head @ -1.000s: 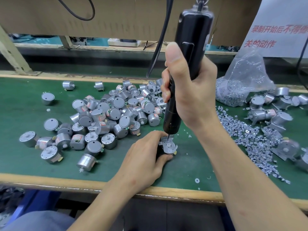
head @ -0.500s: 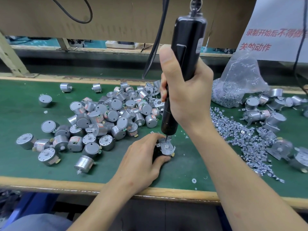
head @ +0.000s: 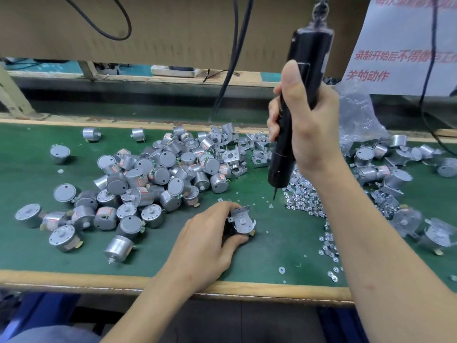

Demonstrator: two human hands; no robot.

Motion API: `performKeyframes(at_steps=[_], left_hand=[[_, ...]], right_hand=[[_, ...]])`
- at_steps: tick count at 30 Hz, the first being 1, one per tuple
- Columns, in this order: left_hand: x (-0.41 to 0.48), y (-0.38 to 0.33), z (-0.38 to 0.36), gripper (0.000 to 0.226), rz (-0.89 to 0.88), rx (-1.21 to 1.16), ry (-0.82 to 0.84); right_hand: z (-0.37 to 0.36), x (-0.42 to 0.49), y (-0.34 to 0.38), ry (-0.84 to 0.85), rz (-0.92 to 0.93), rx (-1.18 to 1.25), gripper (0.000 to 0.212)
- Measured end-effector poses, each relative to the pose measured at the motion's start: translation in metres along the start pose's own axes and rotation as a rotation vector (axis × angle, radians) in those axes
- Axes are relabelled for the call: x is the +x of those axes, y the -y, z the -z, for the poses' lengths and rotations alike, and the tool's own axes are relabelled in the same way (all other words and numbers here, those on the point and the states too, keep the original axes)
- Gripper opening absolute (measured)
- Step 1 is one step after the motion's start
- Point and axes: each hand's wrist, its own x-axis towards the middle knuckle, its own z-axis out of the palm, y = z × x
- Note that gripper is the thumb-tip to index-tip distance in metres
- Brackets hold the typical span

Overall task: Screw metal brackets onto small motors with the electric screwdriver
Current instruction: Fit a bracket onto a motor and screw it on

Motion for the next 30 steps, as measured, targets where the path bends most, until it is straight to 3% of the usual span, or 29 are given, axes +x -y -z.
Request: performKeyframes(at_steps=[30], left_hand=[[0.0, -0.001, 0.002, 0.043, -0.023, 0.008, 0.018]], right_hand=[[0.03, -0.007, -0.025, -0.089, 0.048, -0.099, 0.056]])
